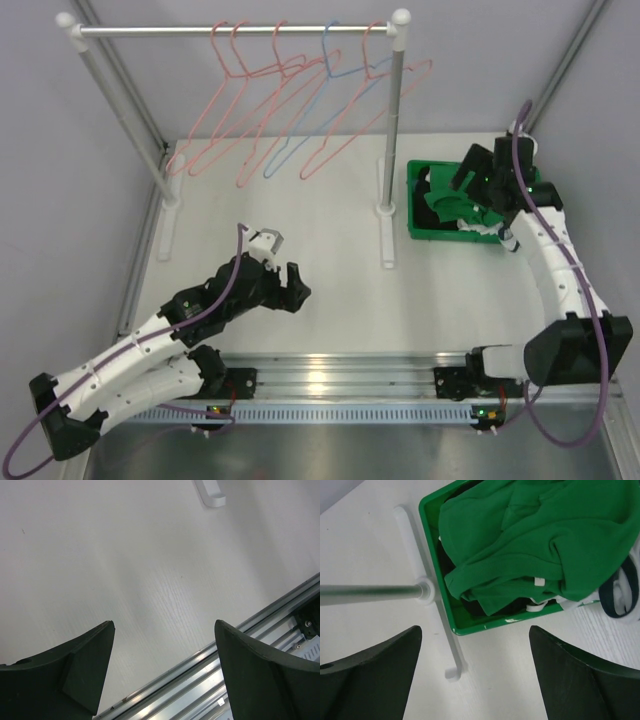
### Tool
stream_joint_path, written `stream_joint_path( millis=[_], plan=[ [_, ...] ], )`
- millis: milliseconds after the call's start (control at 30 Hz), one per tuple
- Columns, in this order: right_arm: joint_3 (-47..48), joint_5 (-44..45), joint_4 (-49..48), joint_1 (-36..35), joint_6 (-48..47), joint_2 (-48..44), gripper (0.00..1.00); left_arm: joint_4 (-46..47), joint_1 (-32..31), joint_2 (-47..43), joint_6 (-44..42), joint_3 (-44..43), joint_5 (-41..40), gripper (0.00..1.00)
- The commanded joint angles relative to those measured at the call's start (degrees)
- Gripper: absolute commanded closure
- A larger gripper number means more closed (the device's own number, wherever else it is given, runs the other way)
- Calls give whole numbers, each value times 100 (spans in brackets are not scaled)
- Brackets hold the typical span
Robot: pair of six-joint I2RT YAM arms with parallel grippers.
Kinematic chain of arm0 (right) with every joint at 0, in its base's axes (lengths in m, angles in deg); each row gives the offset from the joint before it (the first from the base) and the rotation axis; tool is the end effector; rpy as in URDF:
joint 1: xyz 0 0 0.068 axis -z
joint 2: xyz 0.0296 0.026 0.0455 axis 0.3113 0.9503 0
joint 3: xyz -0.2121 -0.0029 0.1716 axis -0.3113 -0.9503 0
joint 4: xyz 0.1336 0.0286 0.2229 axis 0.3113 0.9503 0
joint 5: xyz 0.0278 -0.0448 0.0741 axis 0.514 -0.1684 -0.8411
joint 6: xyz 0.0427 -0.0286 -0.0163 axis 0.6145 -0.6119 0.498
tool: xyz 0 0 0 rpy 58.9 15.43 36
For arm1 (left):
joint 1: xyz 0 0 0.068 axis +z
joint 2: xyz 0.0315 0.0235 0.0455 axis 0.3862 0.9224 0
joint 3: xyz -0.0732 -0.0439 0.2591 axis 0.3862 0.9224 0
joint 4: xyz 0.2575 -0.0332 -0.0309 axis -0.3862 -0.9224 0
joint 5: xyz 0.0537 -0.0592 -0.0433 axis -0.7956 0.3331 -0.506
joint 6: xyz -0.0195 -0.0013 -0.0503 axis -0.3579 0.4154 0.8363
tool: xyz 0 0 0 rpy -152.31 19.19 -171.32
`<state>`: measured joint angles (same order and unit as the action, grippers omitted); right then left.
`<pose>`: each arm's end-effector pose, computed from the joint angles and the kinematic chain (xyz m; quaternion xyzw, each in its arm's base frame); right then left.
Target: Place the tank top on the hanger
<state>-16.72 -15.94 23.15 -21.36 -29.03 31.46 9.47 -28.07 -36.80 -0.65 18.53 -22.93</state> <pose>0.2686 0.0108 0.3570 0.2267 0.8707 0.0671 0.4312 0.1082 -0.1240 0.2822 0.1219 0.8637 -0.2626 0.4125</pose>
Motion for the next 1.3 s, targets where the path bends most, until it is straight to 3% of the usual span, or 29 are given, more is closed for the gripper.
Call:
stream_joint_path(
  millis=[0,233,467,800,1000,1133,1267],
  plan=[
    [660,-394,-165,50,130,666,12,-45,-19,-23,-102,-281,14,14],
    [495,-325,-665,-108,833,1388,18,-63,-19,-40,-84,-290,-12,14],
    [292,377,-983,-486,1308,1853,20,-142,-19,-137,-67,-334,-83,14],
    [-244,826,-1562,-548,1923,1924,37,-221,-19,-146,-49,-378,-223,14],
    [-437,1090,-1773,-618,2012,1819,67,-291,-19,-146,-23,-413,-285,14],
    [-507,1116,-1730,-644,1898,1566,99,-291,-19,-146,-5,-422,-285,14],
    [-666,1117,-1712,-679,1617,1047,100,-283,-28,-146,56,-396,-285,14]
  ],
)
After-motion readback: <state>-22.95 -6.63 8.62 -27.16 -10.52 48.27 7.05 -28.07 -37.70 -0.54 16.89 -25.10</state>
